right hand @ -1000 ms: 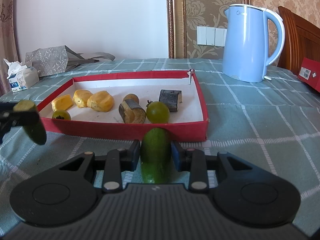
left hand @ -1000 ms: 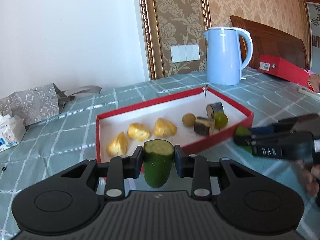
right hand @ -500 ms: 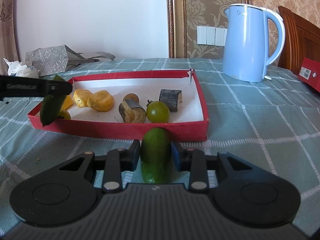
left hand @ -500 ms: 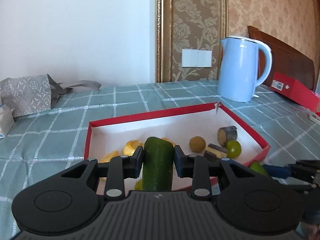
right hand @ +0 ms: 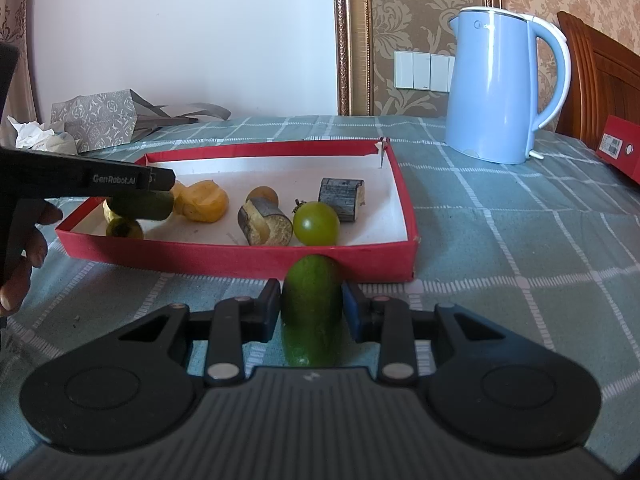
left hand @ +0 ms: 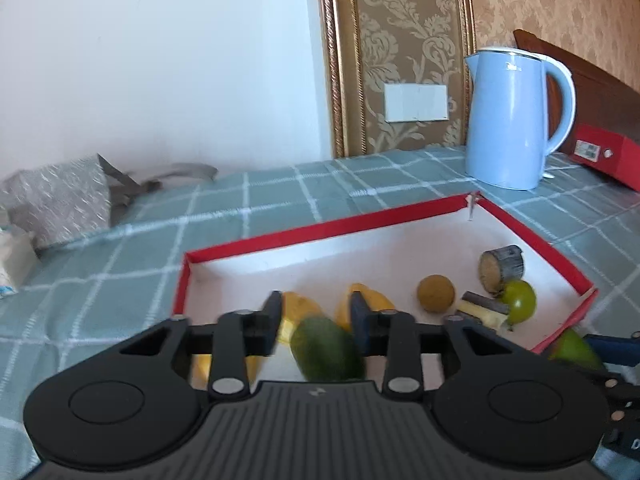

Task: Organize fruits
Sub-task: 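Carry the large cucumber into the tray and open the left tool, then carry the small green cucumber into the tray and open the right tool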

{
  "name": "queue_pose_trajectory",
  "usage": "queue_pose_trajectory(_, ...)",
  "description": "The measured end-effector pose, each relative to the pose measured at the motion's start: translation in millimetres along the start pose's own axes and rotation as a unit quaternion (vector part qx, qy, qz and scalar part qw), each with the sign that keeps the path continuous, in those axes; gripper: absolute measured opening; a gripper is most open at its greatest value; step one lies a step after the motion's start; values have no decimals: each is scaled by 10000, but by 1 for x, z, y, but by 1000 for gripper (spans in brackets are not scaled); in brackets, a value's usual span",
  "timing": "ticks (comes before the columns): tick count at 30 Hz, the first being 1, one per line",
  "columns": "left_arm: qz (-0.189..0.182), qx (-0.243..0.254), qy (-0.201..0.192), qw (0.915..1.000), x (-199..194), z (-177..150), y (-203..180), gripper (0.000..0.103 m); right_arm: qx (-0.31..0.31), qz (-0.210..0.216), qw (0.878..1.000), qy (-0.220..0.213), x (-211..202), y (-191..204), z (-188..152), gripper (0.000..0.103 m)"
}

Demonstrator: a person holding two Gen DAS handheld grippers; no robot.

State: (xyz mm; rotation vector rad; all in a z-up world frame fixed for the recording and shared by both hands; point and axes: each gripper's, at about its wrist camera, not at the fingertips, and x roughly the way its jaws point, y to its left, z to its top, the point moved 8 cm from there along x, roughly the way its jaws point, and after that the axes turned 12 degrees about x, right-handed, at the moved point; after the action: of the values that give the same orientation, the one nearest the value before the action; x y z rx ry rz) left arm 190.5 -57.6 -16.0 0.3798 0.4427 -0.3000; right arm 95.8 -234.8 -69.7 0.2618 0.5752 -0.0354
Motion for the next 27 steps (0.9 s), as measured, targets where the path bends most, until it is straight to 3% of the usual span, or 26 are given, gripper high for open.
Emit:
queue_pose_trajectory(3,161,-164,-161,9996,-7,1,9,61,-2,-2,10000,0,0,0,0,32)
queue_pose_trajectory(10,474,-512,-345,9970,-35,-8,26,61,0,-1,10000,1,0,-1,0,32)
queue_pose_trajectory(19,82,-607,-534,9967,-83,-37,7,68,-23,-74,9999,-114,-3,-1,1,31)
queue_pose_trajectory(23,-229,-512,-492,9972,-87,-45,-8,69,-104,-154,9997,-142,-4,1,1,31)
queue_pose_trajectory(27,-260,-280,-362,9986,-82,-49,-19,69,6,-167,9998,-122,-3,-2,2,31)
